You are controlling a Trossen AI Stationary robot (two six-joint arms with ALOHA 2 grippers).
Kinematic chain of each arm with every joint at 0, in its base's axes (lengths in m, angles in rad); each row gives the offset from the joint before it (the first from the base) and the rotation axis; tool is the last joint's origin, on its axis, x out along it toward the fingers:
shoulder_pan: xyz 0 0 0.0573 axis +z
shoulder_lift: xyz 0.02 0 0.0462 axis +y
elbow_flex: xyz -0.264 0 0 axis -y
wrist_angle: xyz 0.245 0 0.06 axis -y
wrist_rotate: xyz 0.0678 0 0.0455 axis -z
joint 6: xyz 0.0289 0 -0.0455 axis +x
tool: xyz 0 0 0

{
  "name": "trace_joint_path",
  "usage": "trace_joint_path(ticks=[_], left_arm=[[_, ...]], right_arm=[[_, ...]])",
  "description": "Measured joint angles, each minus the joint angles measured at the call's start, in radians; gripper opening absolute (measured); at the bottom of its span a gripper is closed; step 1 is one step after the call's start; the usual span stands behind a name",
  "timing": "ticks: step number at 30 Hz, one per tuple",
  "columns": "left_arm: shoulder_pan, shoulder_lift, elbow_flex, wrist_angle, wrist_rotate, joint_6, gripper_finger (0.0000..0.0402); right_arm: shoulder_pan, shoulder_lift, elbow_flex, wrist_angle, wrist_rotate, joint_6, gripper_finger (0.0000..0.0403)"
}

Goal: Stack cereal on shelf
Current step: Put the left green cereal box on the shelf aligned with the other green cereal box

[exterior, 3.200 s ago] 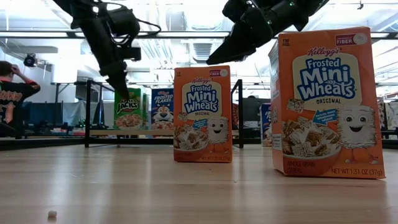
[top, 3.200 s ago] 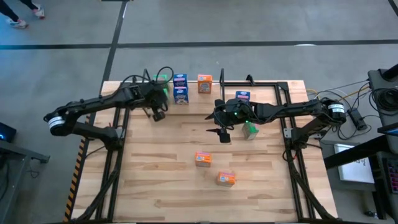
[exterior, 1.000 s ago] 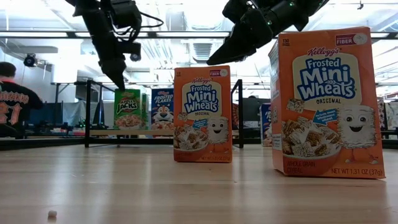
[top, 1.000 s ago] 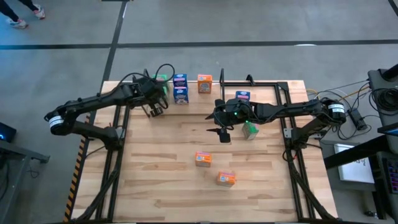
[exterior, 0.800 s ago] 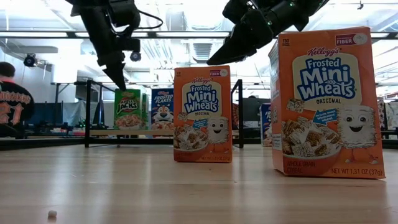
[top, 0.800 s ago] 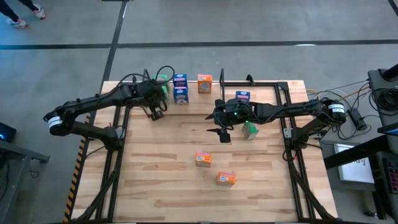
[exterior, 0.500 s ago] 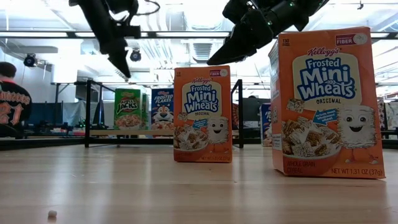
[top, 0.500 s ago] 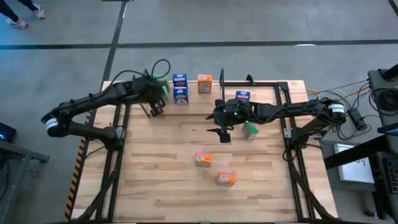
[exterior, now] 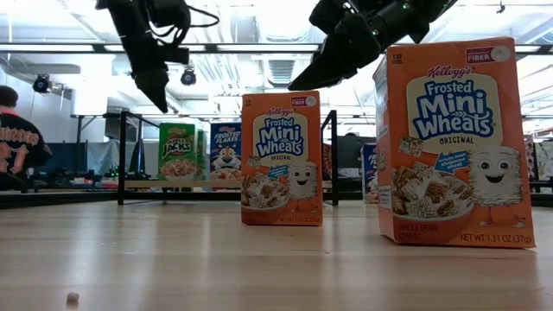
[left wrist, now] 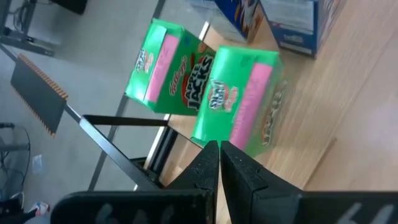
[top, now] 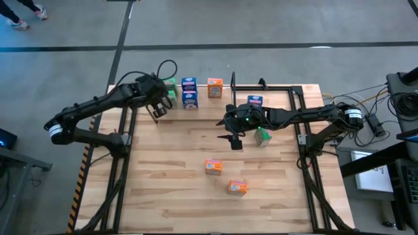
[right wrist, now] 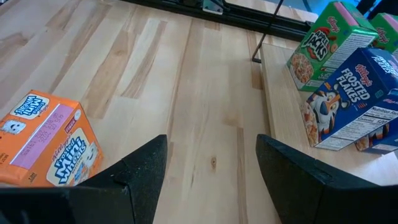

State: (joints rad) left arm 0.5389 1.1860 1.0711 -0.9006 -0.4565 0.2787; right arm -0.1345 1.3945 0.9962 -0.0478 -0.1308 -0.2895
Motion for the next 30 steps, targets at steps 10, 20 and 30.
trace_joint_path(ticks=[10,20,30], left_arm=[[0.009,0.030,0.000,0.002,0.002,0.001,0.0000],[0.020,0.073,0.000,0.015,0.002,0.017,0.0000],[0.021,0.115,0.000,0.060,0.001,0.029,0.0000]], right_arm=[[0.000,0.000,0.000,0.000,0.000,-0.001,0.0235],[0.000,0.000,0.000,0.000,0.000,-0.001,0.0235],[0.000,0.000,0.000,0.000,0.000,0.000,0.0235]])
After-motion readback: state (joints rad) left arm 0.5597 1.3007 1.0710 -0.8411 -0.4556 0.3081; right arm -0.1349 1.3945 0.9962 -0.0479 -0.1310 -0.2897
